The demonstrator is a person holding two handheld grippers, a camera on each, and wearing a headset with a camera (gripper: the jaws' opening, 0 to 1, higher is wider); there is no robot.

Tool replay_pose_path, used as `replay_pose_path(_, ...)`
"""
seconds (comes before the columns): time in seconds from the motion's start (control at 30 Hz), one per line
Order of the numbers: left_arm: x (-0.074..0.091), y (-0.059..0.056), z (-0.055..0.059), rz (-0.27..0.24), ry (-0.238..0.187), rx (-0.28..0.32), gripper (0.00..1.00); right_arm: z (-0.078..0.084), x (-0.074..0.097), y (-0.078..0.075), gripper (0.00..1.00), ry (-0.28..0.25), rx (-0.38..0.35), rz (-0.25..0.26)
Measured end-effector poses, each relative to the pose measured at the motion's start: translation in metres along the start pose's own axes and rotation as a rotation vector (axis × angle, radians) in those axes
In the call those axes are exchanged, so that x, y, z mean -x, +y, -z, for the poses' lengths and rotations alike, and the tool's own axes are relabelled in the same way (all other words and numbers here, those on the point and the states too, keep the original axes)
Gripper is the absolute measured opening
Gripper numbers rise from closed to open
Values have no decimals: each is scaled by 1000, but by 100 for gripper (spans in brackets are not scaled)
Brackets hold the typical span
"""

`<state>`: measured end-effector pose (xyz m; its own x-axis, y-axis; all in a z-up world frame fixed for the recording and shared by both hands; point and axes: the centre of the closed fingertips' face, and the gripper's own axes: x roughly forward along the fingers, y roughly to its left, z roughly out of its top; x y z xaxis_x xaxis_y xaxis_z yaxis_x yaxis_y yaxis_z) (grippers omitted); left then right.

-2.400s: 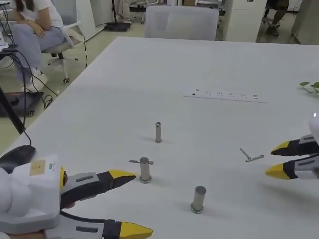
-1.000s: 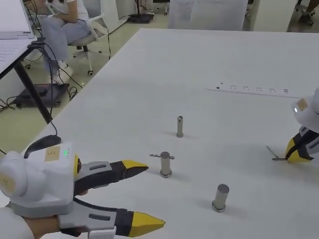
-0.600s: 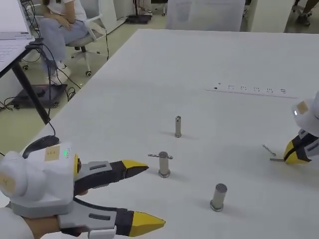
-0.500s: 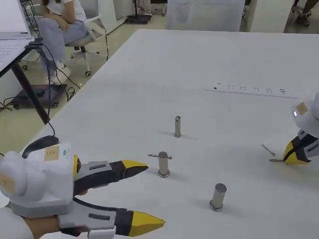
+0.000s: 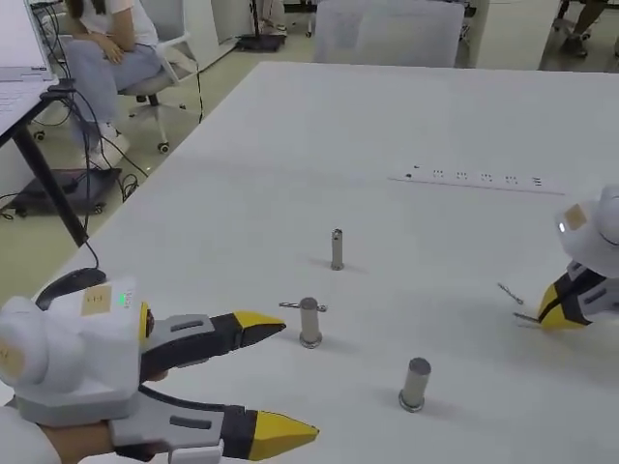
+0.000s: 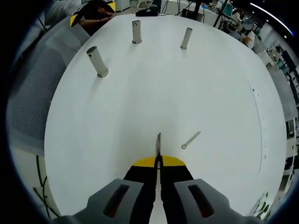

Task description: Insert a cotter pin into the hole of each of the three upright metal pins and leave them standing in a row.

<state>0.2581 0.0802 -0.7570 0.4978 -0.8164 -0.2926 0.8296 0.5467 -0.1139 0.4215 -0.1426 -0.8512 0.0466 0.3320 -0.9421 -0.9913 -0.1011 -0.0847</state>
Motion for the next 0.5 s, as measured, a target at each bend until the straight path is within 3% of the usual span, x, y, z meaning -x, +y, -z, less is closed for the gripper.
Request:
replay_pose_path(0.23, -3, -4, -5, 10, -6, -15, 64, -10, 13, 9, 1, -18, -4, 13)
replay_pose_path(0.5, -9, -11, -12, 28, -17, -33, 64, -33, 34, 27, 1, -48, 24, 22)
